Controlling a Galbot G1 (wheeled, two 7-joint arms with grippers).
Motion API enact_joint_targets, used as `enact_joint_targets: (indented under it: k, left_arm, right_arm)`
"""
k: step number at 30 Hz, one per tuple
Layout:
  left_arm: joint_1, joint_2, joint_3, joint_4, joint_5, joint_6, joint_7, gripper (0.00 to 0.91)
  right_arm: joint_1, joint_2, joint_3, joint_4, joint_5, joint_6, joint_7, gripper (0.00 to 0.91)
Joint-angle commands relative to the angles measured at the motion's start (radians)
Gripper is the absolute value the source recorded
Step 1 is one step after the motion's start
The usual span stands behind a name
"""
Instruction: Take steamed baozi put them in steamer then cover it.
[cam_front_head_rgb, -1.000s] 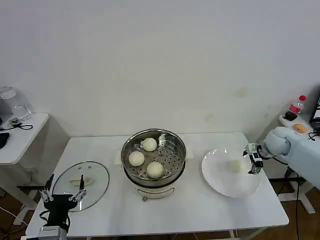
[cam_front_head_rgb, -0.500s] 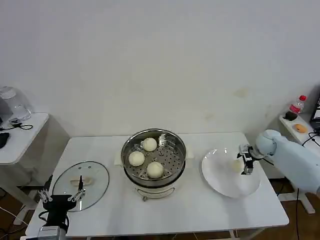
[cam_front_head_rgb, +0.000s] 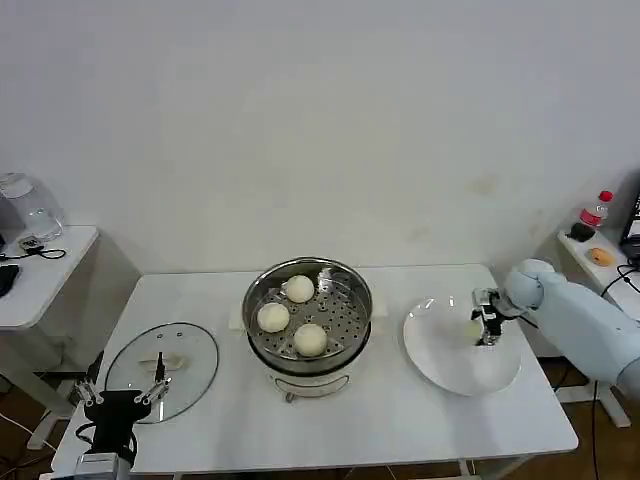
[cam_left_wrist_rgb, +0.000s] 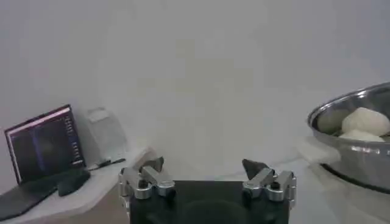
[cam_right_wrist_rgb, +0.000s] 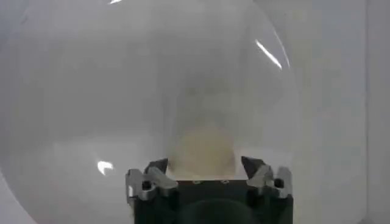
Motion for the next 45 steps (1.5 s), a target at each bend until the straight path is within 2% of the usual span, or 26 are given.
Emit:
enact_joint_targets:
  k: [1,5,11,15,20,26,27,32,38,45]
  left_arm:
    - [0.002,0.000,0.001,-0.002,0.001,0.000,-0.001,0.907]
    - [0.002,0.001,-0.004,-0.003,0.000,0.000,0.000,0.907]
    - [-0.004,0.001,-0.002,-0.001,0.003,0.003,0.000,0.907]
    - [-0.010,0.002,0.002,-0.003,0.003,0.004,0.000,0.907]
    - [-0.015,0.001,0.002,-0.009,0.005,0.006,0.000,0.907]
    - [-0.018,0.004,-0.004,-0.017,0.008,0.006,0.000,0.907]
    - [-0.017,0.004,-0.006,-0.018,0.007,0.006,0.000,0.907]
    - [-0.015,0.005,-0.020,-0.018,0.008,0.004,-0.001,0.907]
    - [-0.011,0.000,-0.028,-0.027,0.008,0.002,-0.002,0.907]
    - [-0.012,-0.001,-0.037,-0.031,0.008,0.002,-0.002,0.907]
  right_arm:
    - [0.013,0.001,0.000,0.007,0.011,-0.011,-0.015,0.574]
    - [0.062,-0.045,-0.039,0.090,0.054,-0.029,-0.051,0.584]
    - [0.295,-0.109,-0.161,0.245,0.175,-0.077,-0.050,0.595]
    - [0.452,-0.089,-0.254,0.290,0.289,-0.137,-0.039,0.595]
    - [0.652,-0.020,-0.391,0.387,0.427,-0.184,-0.016,0.595]
    - [0.735,0.093,-0.483,0.510,0.597,-0.317,0.079,0.605]
    - [0.741,0.130,-0.497,0.538,0.638,-0.359,0.104,0.605]
    - [0.742,0.269,-0.546,0.561,0.754,-0.448,0.188,0.605]
    - [0.688,0.365,-0.555,0.519,0.839,-0.528,0.270,0.605]
    - [0.605,0.366,-0.564,0.488,0.839,-0.574,0.297,0.605]
